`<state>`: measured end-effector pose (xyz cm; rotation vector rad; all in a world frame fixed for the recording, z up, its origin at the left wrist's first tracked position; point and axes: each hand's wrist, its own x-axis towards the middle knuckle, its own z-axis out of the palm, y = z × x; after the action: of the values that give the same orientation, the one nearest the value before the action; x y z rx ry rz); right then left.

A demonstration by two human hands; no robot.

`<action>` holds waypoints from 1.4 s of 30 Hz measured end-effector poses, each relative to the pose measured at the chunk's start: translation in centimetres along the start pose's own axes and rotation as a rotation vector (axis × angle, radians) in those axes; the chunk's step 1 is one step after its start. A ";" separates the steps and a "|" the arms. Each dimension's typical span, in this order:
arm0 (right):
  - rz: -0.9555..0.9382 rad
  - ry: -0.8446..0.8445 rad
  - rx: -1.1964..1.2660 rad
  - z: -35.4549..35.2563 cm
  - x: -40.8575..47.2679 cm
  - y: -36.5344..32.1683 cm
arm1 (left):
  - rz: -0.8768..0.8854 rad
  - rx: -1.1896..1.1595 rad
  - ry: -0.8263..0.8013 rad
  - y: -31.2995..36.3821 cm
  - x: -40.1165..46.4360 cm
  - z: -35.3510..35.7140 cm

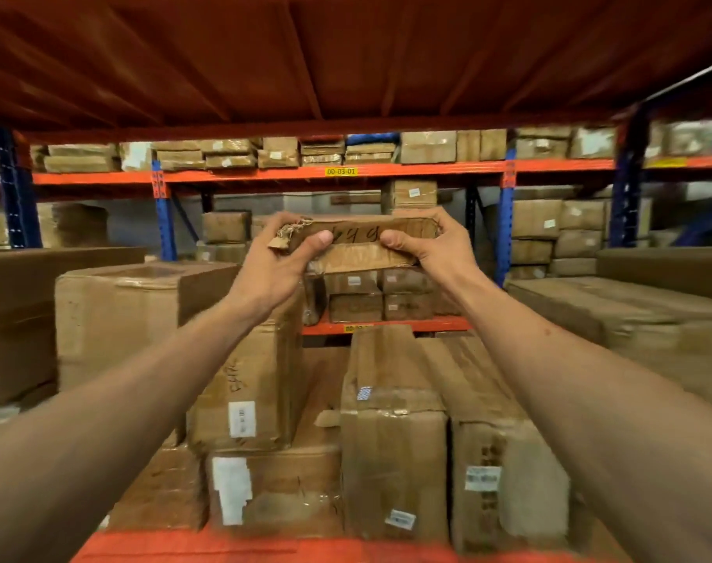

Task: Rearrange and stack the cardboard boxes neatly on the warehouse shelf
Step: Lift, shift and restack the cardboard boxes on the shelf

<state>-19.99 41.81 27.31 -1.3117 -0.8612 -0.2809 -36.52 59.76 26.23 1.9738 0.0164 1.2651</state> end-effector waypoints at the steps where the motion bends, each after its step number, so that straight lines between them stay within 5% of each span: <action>1: -0.010 0.020 -0.034 -1.8 -0.2 0.0 | 0.004 -0.002 -0.030 0.3 -0.2 1.5; 16: 0.050 0.240 -0.330 -31.9 -3.9 -1.1 | -0.079 -0.264 -0.304 8.9 -3.1 30.0; 23: 0.077 0.185 -0.701 -43.1 -5.6 2.1 | -0.062 -0.064 -0.453 12.1 -5.4 41.8; 30: -0.179 -0.110 -1.341 -46.2 -3.8 4.8 | -0.093 0.017 -0.233 12.4 -5.9 45.5; 42: -0.126 -0.084 -1.082 -46.4 -3.1 7.7 | -0.015 0.002 -0.174 10.5 -5.5 46.5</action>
<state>0.99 0.38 19.17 -2.2741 -0.8852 -0.8753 -7.11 22.52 18.85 2.0750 -0.0536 1.0801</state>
